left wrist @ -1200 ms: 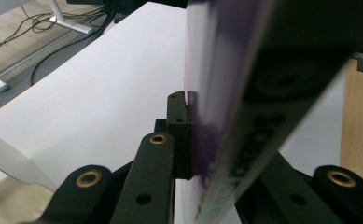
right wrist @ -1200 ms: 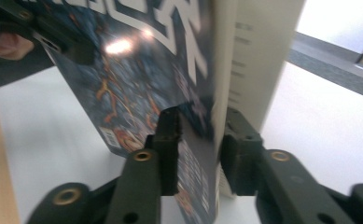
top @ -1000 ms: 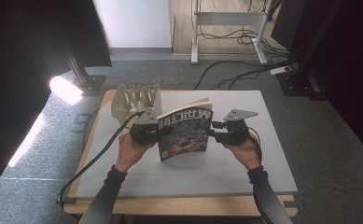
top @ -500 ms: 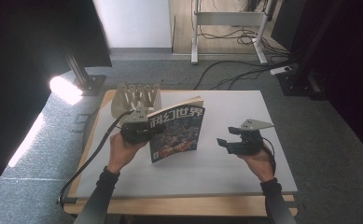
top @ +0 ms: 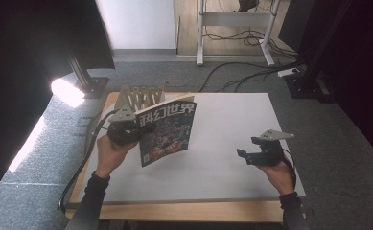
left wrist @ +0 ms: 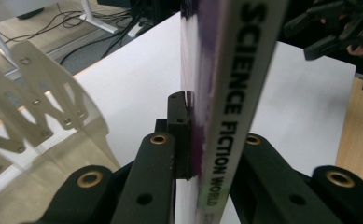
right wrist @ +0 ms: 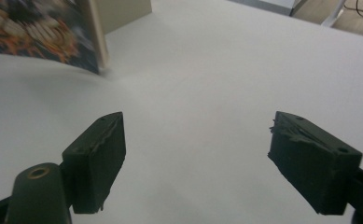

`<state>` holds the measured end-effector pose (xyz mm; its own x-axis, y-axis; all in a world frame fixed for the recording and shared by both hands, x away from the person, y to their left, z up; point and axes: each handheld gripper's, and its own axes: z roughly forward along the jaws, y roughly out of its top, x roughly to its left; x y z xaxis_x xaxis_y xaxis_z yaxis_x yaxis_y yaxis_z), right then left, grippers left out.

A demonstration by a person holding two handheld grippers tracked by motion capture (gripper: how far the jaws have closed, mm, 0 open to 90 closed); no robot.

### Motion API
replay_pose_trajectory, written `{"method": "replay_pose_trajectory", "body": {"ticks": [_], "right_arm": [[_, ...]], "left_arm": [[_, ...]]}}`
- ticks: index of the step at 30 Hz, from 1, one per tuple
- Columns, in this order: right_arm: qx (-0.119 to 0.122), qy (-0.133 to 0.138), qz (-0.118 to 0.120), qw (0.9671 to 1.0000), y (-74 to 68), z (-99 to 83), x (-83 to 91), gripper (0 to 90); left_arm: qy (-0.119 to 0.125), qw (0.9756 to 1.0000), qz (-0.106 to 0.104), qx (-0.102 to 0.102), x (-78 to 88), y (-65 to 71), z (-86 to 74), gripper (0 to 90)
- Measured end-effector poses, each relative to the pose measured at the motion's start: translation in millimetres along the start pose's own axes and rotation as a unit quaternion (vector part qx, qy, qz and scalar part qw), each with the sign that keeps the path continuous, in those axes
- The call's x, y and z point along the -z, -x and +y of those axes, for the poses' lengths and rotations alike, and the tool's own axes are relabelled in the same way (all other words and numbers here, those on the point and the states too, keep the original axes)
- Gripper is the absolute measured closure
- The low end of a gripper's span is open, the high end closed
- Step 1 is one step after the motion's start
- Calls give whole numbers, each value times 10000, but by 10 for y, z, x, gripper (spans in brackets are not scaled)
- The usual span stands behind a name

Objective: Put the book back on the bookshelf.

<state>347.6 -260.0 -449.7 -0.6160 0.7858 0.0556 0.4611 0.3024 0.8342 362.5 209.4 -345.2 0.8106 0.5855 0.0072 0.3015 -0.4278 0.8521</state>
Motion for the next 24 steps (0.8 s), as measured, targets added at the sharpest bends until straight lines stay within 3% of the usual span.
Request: {"method": "replay_pose_trajectory", "body": {"ticks": [9, 16, 24], "right_arm": [[-78, -359, -209, 9991, 12, -187, -252, 114], [-129, -575, -266, 9979, -32, -307, -444, 3], [-226, -702, -243, 9970, -77, -450, -612, 0]], "left_arm": [[60, 9993, 316, 198, 375, -113, 48, 828], [72, 9975, 579, 387, 641, -231, 56, 828], [77, 9946, 844, 593, 872, -359, -3, 828]]}}
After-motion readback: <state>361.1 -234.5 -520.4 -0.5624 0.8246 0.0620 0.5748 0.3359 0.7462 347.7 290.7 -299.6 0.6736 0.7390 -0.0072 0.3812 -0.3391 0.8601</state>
